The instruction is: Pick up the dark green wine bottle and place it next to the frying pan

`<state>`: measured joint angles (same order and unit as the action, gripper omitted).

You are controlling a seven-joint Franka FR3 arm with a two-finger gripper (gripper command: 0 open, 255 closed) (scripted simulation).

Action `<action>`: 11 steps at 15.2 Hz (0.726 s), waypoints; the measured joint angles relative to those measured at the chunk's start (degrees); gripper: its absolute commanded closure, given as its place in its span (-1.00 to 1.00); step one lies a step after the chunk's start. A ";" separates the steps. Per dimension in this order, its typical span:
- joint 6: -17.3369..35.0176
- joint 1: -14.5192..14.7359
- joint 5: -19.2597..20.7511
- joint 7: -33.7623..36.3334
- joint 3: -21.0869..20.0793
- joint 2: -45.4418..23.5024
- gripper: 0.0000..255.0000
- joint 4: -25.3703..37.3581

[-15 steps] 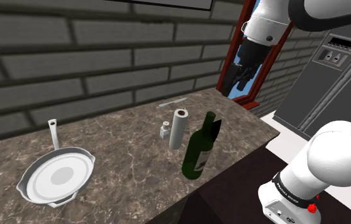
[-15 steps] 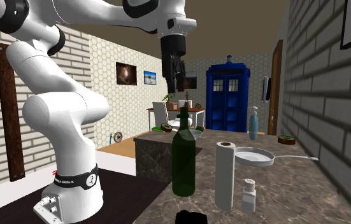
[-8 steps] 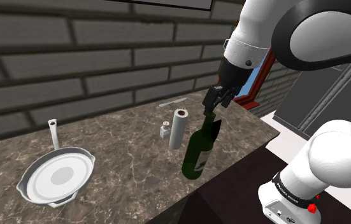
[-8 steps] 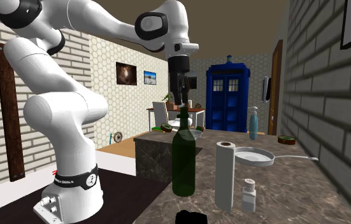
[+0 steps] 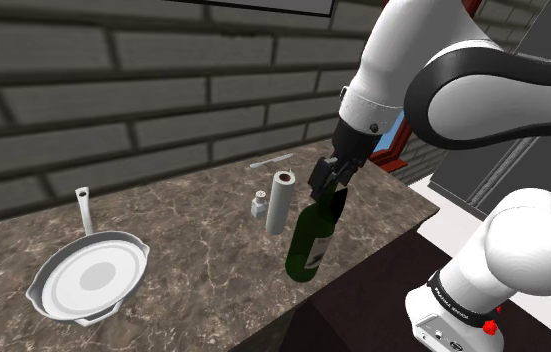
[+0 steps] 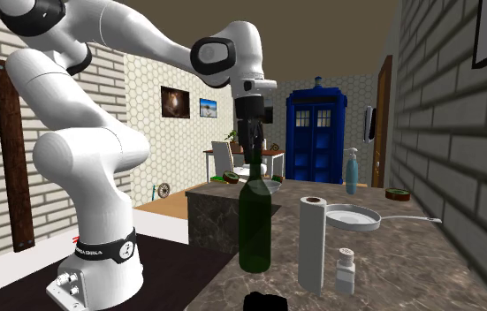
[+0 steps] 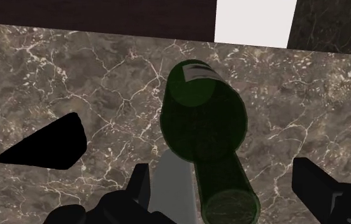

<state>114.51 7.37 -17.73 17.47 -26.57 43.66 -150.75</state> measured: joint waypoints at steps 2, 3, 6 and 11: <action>0.55 -0.01 -0.09 0.01 -0.18 -0.25 -1.00 -0.29; 0.65 0.01 -0.12 0.03 -0.22 -0.26 -1.00 -0.36; 0.75 0.02 -0.15 0.05 -0.27 -0.29 -1.00 -0.42; 0.77 0.02 -0.16 0.07 -0.28 -0.29 1.00 -0.40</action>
<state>115.28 7.39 -17.89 17.54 -26.85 43.36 -151.15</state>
